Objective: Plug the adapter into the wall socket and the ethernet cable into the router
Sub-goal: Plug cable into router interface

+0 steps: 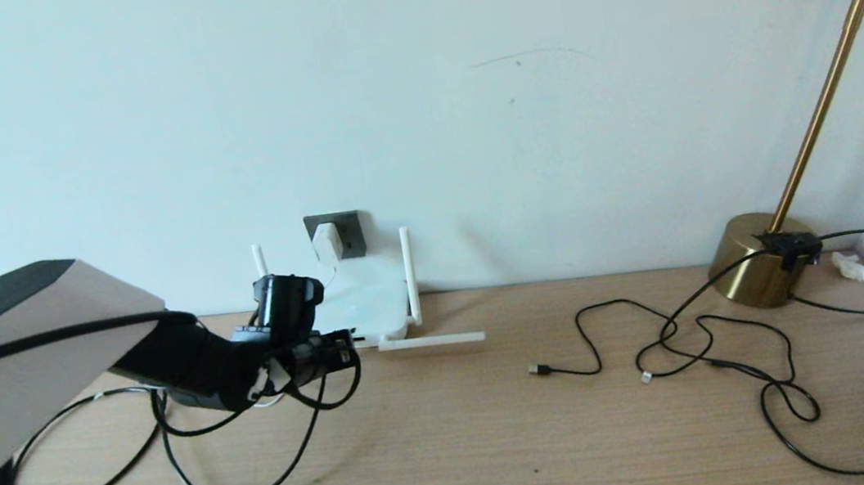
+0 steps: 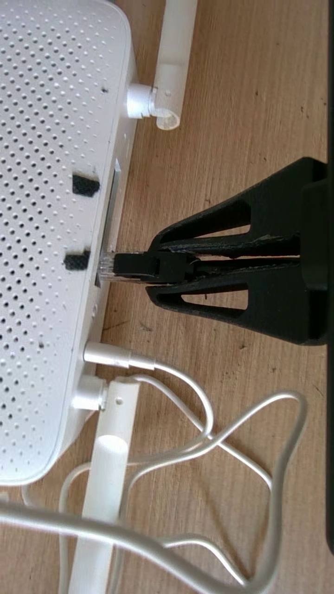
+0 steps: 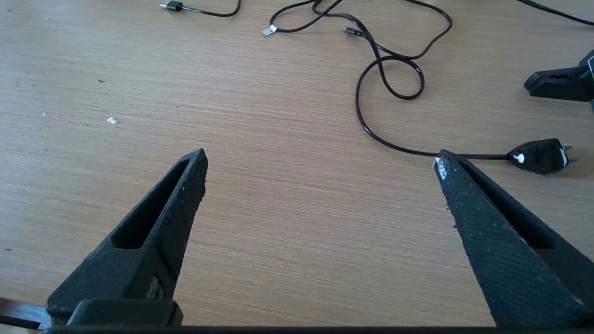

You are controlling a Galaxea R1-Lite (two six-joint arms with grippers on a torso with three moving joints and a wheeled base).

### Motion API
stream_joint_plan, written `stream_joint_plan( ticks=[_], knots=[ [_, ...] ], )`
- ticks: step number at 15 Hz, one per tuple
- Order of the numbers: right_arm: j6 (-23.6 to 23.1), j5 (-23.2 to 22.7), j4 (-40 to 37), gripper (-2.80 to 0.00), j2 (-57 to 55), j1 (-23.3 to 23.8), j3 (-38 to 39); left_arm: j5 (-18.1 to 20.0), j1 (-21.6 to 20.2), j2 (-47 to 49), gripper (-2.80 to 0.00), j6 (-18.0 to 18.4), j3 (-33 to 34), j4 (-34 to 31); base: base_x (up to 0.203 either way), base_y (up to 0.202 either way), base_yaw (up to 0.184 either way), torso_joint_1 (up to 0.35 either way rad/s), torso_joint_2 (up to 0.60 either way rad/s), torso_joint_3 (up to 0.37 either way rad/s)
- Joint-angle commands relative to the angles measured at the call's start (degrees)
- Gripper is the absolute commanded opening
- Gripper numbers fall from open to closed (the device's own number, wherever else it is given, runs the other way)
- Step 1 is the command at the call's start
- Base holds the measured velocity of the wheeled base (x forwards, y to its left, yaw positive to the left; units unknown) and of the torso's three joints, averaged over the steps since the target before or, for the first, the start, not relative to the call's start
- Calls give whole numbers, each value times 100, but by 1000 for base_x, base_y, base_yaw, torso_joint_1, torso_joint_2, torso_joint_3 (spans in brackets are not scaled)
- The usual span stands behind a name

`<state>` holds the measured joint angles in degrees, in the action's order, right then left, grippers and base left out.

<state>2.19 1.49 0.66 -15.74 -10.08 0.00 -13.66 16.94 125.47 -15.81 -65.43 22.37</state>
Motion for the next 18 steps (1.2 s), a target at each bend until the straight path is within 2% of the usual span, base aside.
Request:
stream_joint_plan(
  ticks=[1, 18],
  knots=[
    [0, 1, 4, 0, -8, -3, 0, -14, -16, 84, -280, -10, -58, 13, 0, 0, 0, 0, 0, 0],
    [0, -8, 4, 0, -8, -3, -9, -23, -33, 179, -280, -10, -49, 92, 0, 0, 0, 0, 0, 0]
  ],
)
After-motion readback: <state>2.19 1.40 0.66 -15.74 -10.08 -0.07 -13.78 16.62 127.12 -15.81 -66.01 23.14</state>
